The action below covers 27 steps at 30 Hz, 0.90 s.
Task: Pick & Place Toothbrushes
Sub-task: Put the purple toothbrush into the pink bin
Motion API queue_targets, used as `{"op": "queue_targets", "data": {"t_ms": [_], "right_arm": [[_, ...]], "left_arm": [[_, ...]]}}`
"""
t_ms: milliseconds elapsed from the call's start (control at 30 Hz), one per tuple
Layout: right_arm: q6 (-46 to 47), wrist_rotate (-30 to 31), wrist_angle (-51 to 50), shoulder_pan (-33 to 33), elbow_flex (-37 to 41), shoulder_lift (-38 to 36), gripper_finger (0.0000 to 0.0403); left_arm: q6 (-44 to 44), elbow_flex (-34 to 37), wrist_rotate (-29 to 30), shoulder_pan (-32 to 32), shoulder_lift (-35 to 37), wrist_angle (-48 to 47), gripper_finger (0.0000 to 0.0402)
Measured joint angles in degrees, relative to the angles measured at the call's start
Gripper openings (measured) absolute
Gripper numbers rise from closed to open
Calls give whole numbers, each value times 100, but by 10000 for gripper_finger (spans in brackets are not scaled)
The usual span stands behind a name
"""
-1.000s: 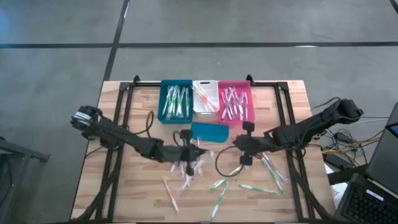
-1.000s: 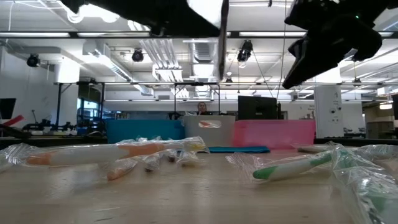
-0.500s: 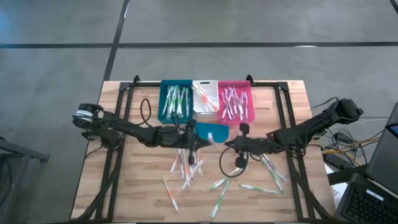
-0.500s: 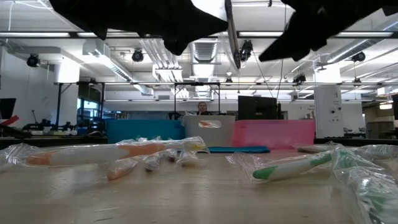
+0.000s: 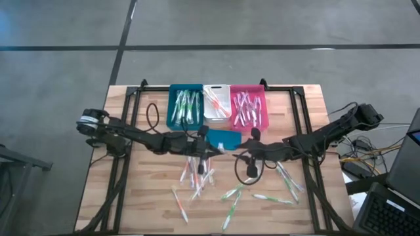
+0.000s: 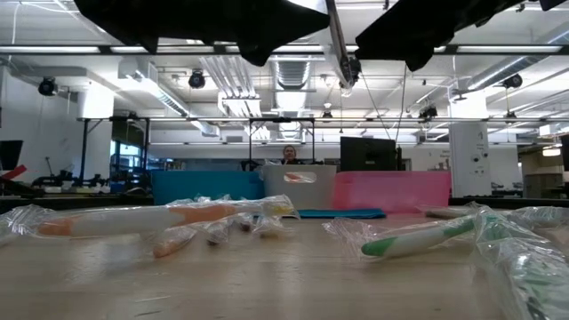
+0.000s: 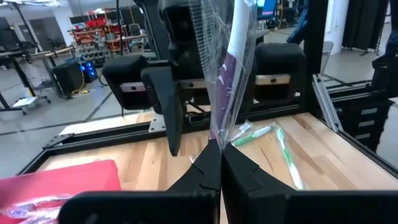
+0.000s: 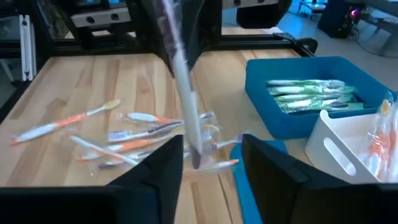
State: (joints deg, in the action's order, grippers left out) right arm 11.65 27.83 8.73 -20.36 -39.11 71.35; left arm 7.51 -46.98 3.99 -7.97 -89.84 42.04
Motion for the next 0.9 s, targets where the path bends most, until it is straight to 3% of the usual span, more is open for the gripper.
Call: {"op": "queue_targets", "data": {"t_ms": [233,433,900], "right_arm": [[-199,3,409,0,0,119,201],[-612,111,837,52,0,273,211],[-634,81,1347,217,0,554,146]], "left_arm": [[31,-105,2,157,-11,-5,0],[121,-105,-131,177,-11,-2,0],[299,-105,-442,177,-11,94,0]]}}
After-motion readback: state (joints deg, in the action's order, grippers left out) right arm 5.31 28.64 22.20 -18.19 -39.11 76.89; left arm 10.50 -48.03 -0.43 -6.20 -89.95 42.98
